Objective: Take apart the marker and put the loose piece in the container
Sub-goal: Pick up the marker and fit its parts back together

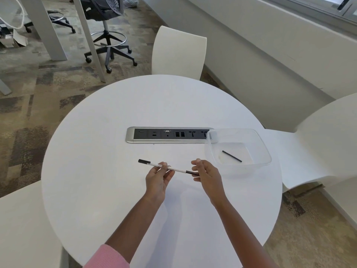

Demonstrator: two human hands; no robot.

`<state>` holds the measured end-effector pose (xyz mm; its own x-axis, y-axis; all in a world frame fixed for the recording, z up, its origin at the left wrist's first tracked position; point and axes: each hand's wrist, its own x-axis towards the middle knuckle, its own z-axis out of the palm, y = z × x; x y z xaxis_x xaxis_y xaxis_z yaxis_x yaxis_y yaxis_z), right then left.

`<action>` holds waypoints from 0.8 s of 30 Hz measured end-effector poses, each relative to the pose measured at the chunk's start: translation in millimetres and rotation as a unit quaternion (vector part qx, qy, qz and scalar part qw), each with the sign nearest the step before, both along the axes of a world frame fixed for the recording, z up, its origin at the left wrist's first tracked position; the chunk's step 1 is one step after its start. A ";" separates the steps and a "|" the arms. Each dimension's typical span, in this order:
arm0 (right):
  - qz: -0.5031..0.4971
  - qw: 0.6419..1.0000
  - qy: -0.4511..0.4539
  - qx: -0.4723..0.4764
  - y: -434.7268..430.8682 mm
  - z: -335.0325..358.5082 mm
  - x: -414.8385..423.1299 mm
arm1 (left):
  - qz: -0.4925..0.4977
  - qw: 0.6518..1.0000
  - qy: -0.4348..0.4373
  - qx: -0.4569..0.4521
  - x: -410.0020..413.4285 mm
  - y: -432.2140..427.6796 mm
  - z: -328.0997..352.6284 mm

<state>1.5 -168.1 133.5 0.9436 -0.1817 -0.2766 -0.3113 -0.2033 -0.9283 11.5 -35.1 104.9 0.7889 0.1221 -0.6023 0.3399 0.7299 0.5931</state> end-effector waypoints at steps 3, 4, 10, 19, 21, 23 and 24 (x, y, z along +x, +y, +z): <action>0.027 0.996 -0.041 -0.068 -5.2 -2.1 -7.1 | 0.020 1.000 0.013 -0.006 0.2 6.7 -1.3; 0.038 0.994 -0.057 -0.082 -6.2 -2.8 -10.0 | 0.026 1.000 0.016 -0.007 0.3 8.5 -1.5; 0.068 0.977 -0.143 -0.143 -6.5 -7.9 -16.3 | 0.041 0.999 0.020 -0.006 -1.6 11.2 -0.6; 0.051 0.988 -0.112 -0.098 3.4 -6.8 -13.7 | 0.030 1.000 0.006 -0.009 -8.1 5.3 5.0; 0.046 0.990 -0.098 -0.086 4.7 -7.0 -14.7 | 0.034 0.999 0.005 -0.012 -9.4 5.3 5.9; 0.061 0.987 -0.104 -0.107 5.3 -8.6 -16.6 | 0.035 0.999 0.002 -0.010 -10.7 5.4 6.1; 0.074 0.982 -0.117 -0.130 5.0 -9.9 -17.7 | 0.036 0.999 0.001 -0.008 -11.4 5.7 6.3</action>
<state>-16.2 -163.1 123.6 0.9973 -0.0729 -0.0110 -0.0441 -0.4695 -0.8818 0.1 -29.4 111.1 0.7768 0.1689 -0.6067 0.2872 0.7623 0.5800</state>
